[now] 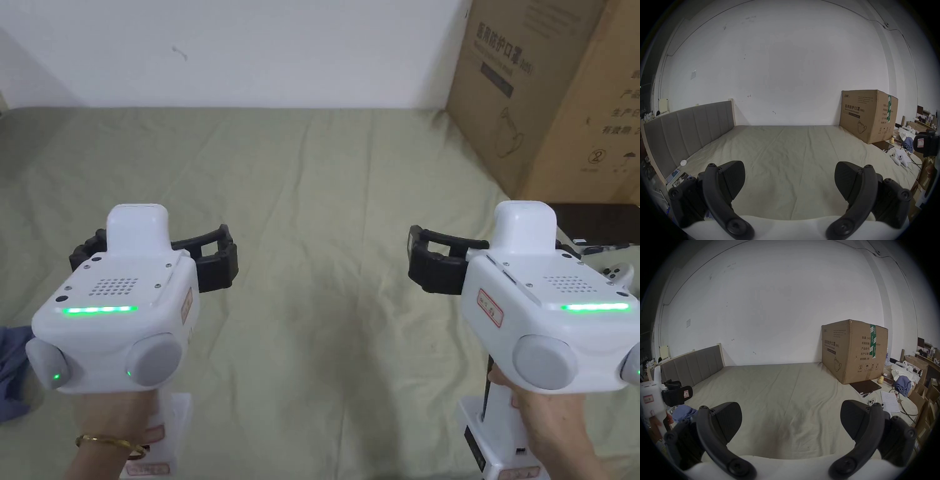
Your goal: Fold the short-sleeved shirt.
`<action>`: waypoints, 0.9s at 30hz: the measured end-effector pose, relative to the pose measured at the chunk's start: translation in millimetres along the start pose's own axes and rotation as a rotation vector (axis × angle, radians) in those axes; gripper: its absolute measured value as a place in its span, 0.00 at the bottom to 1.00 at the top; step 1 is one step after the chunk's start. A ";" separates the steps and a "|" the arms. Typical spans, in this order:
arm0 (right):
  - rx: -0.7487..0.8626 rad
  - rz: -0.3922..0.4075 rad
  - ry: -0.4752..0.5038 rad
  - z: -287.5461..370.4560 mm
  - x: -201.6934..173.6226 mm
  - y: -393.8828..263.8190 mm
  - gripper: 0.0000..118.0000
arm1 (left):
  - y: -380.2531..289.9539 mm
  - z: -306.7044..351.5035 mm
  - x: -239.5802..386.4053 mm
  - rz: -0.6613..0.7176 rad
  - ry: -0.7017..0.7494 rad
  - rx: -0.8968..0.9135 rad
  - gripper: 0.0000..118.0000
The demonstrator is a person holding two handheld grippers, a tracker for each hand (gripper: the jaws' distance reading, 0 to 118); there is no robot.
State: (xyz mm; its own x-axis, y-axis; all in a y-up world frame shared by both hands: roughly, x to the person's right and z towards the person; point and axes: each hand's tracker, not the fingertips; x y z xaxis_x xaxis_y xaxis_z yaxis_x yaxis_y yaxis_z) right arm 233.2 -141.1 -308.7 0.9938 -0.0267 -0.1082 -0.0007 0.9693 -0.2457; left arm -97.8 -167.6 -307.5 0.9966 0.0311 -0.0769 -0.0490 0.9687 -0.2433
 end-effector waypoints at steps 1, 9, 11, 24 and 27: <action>-0.002 0.000 0.001 0.0 -0.2 -0.1 1.00 | -0.1 -0.2 0.4 0.002 0.000 -0.001 0.94; 0.000 0.000 0.003 2.5 -2.2 1.0 1.00 | 0.1 0.0 1.3 0.009 -0.003 0.004 0.94; 0.000 0.000 0.006 2.8 -2.5 1.3 1.00 | 0.3 -0.2 1.1 0.010 -0.004 0.006 0.94; 0.003 0.014 0.009 3.4 -6.1 3.5 1.00 | 3.1 1.5 1.0 0.008 0.004 0.019 0.94; 0.006 0.020 0.009 3.6 -7.3 3.9 1.00 | 3.7 2.0 1.0 0.007 0.007 0.020 0.94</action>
State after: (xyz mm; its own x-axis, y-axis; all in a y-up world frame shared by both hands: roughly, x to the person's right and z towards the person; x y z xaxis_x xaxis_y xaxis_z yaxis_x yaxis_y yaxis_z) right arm 226.3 -136.3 -305.4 0.9925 -0.0095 -0.1219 -0.0200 0.9710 -0.2381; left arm -96.8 -163.5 -306.5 0.9957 0.0364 -0.0857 -0.0549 0.9731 -0.2238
